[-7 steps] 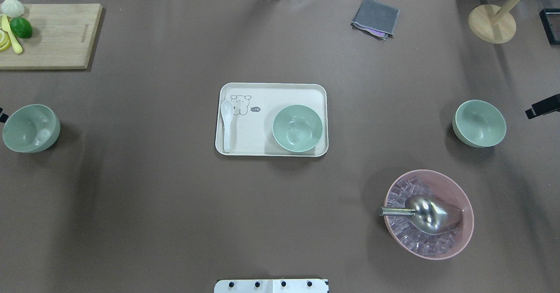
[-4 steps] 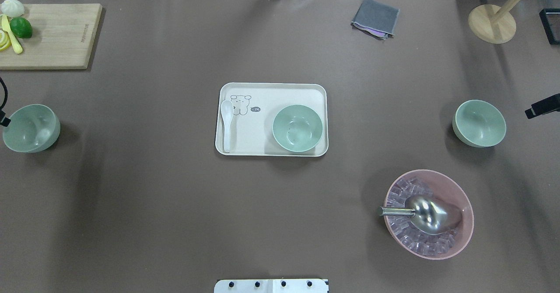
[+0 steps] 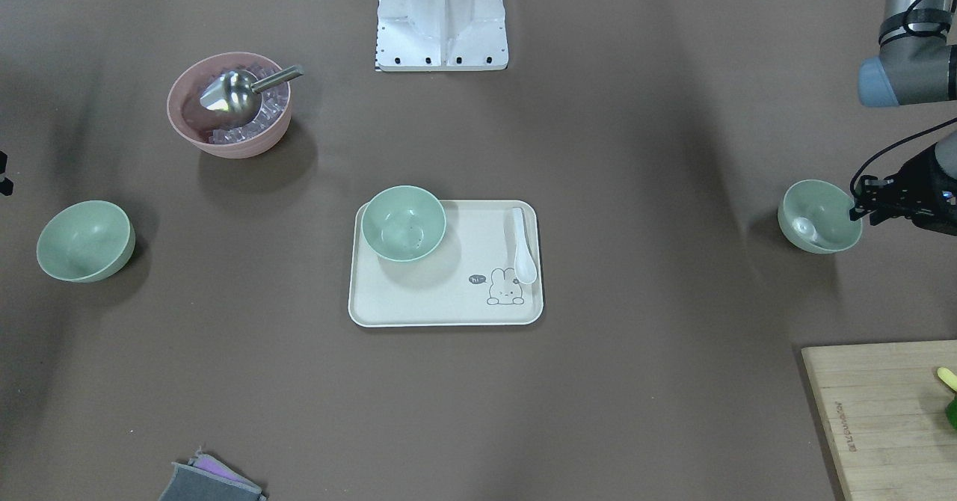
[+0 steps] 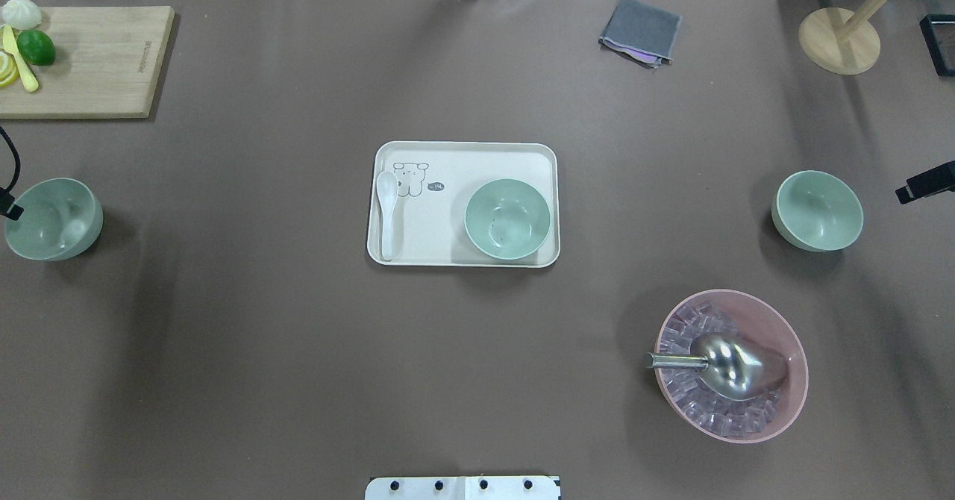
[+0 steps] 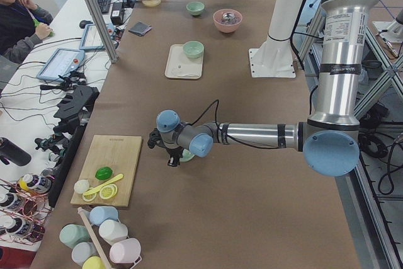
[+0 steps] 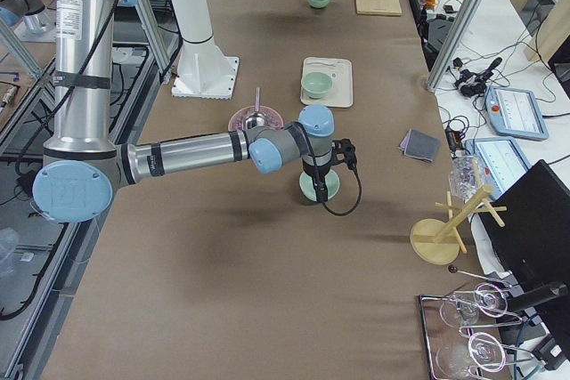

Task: Stack green bowls together

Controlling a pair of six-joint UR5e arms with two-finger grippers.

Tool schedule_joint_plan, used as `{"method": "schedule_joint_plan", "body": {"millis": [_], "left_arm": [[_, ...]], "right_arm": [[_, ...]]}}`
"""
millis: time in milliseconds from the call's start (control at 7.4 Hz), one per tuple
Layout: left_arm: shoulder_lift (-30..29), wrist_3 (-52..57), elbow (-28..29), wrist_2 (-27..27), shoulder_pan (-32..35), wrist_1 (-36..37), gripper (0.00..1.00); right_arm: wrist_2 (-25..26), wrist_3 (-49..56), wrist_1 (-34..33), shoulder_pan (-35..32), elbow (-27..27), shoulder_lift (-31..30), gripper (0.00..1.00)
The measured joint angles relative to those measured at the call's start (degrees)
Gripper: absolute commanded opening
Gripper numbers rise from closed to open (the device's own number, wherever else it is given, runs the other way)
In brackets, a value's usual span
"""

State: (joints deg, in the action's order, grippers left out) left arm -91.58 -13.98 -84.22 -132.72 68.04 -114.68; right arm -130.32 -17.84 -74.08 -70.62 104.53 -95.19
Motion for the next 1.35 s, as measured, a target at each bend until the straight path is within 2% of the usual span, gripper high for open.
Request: {"method": "schedule_joint_plan", "body": {"millis": [405, 541, 676, 1081, 1351], "left_arm": [[-0.06, -0.07, 0.16, 0.00, -0.40, 0.07, 0.29], [-0.07, -0.08, 0.18, -0.02, -0.42, 0.07, 0.09], [-0.08, -0.10, 0.20, -0.04, -0.45, 0.07, 0.00], [-0.48, -0.32, -0.09, -0.10, -0.46, 0.09, 0.00], [-1.38, -0.61, -0.73, -3.64, -0.45, 0.46, 0.00]], "right_arm": [[0.01, 0.00, 0.02, -0.03, -0.30, 0.14, 1.00], [-0.01, 0.00, 0.07, -0.04, -0.54, 0.31, 1.00], [-0.02, 0.00, 0.13, -0.04, -0.74, 0.41, 1.00], [-0.02, 0.00, 0.16, -0.04, -0.84, 0.52, 1.00], [-0.08, 0.00, 0.20, -0.04, -0.83, 0.53, 1.00]]}}
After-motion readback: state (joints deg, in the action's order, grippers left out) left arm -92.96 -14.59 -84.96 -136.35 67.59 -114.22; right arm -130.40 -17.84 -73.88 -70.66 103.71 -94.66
